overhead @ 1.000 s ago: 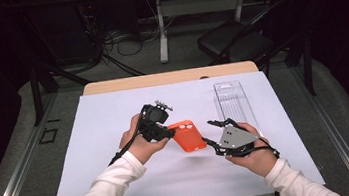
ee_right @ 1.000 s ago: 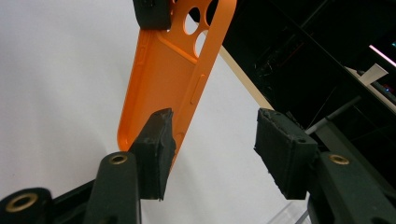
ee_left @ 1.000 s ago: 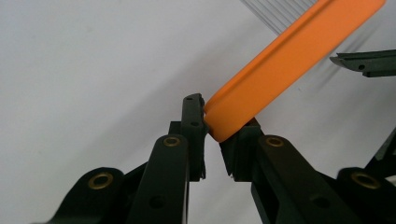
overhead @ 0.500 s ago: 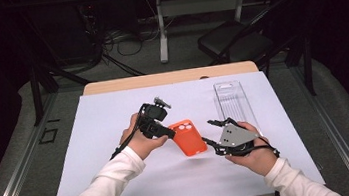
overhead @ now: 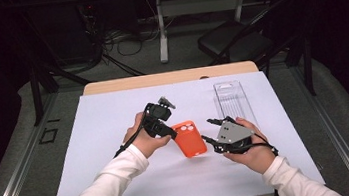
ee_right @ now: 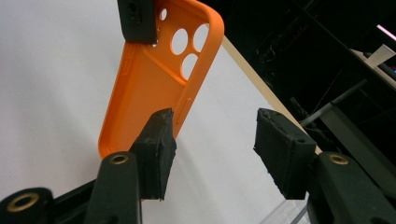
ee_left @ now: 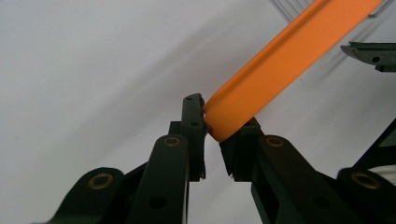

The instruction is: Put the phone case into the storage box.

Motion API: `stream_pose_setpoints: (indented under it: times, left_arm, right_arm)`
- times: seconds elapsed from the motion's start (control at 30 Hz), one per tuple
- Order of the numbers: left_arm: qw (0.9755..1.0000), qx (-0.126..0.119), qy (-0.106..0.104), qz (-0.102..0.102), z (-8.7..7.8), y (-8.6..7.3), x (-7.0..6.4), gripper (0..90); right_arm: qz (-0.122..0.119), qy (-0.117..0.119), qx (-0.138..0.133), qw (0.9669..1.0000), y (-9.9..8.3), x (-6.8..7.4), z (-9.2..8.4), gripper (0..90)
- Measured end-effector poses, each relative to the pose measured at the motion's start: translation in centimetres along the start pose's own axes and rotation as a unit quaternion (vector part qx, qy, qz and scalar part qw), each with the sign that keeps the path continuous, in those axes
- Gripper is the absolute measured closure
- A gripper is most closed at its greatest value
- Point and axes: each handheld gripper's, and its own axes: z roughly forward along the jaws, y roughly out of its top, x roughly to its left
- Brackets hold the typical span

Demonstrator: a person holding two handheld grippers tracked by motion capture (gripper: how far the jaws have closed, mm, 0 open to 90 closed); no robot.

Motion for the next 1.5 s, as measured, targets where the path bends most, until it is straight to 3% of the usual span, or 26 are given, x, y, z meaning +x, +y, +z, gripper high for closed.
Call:
stream_pose_setpoints:
  times: [0.43, 1.5]
  left_arm:
    - [0.9999, 0.006, 0.007, 0.011, 0.3, 0.8, -1.3, 79.8]
    - [0.9985, 0.02, 0.035, 0.037, 0.8, 1.1, -2.8, 79.8]
  right_arm:
    - [0.007, 0.001, -0.003, 1.0, 1.6, -0.2, 0.0, 56.3]
    - [0.009, 0.009, 0.042, 0.999, 3.5, -0.4, 0.7, 72.0]
